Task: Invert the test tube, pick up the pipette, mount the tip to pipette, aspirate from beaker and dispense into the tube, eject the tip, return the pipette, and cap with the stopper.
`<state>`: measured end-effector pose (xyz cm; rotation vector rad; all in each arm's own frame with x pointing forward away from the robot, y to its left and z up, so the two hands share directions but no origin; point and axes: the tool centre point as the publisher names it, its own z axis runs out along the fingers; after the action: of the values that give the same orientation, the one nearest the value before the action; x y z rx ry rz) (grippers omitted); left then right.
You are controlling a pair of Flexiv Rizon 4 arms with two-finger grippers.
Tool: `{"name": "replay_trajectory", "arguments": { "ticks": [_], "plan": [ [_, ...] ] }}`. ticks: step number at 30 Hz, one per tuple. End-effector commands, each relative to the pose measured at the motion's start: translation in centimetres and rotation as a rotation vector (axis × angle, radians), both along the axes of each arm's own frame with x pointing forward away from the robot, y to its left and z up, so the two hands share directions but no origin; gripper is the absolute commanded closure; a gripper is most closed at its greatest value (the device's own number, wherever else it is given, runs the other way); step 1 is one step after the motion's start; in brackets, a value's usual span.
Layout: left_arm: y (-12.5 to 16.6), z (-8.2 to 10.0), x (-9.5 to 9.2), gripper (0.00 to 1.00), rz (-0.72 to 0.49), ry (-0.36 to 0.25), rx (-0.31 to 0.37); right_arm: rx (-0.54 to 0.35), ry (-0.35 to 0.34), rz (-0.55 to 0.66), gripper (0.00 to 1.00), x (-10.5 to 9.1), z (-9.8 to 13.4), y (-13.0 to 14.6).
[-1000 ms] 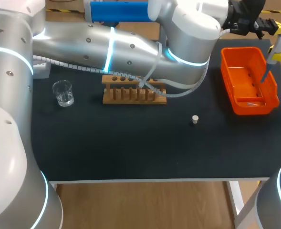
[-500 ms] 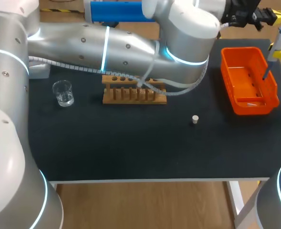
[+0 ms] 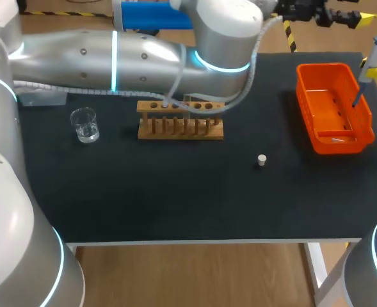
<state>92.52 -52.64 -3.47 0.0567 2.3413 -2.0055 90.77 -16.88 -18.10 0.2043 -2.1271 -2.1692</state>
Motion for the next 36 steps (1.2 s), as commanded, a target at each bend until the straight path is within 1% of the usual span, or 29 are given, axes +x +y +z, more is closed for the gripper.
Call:
{"name": "replay_trajectory", "arguments": {
  "ticks": [1, 4, 8, 13, 19, 24, 30, 36],
  "plan": [
    [2.3, 0.6, 0.0, 0.00, -0.026, 0.000, 0.012, -0.003, 0.000, 0.000, 1.00, 0.0, 0.1, 0.0],
    [3.6, 0.7, -0.4, 0.00, 0.003, -0.014, -0.001, -0.003, 0.000, 0.000, 1.00, 0.0, 0.1, 0.0],
    [5.1, 0.5, -1.3, 0.00, 0.046, -0.025, -0.001, -0.003, 0.000, 0.000, 1.00, 0.0, 0.1, 0.0],
    [7.0, -0.3, -2.6, 0.00, 0.082, -0.019, -0.012, -0.003, 0.000, 0.000, 1.00, 0.0, 0.1, 0.0],
    [9.6, -2.0, -4.0, 0.00, 0.113, -0.004, -0.024, -0.003, 0.000, 0.000, 1.00, 0.0, 0.1, 0.0],
    [12.0, -3.8, -4.8, 0.00, 0.138, 0.003, -0.046, -0.003, 0.000, 0.000, 1.00, 0.0, 0.1, 0.0],
    [14.6, -6.0, -5.4, 0.00, 0.149, 0.010, -0.078, -0.003, 0.000, 0.000, 1.00, 0.0, 0.1, 0.0],
    [16.6, -8.0, -5.6, 0.00, 0.157, 0.017, -0.099, -0.003, 0.000, 0.000, 1.00, 0.0, 0.1, 0.0]
  ]
}}
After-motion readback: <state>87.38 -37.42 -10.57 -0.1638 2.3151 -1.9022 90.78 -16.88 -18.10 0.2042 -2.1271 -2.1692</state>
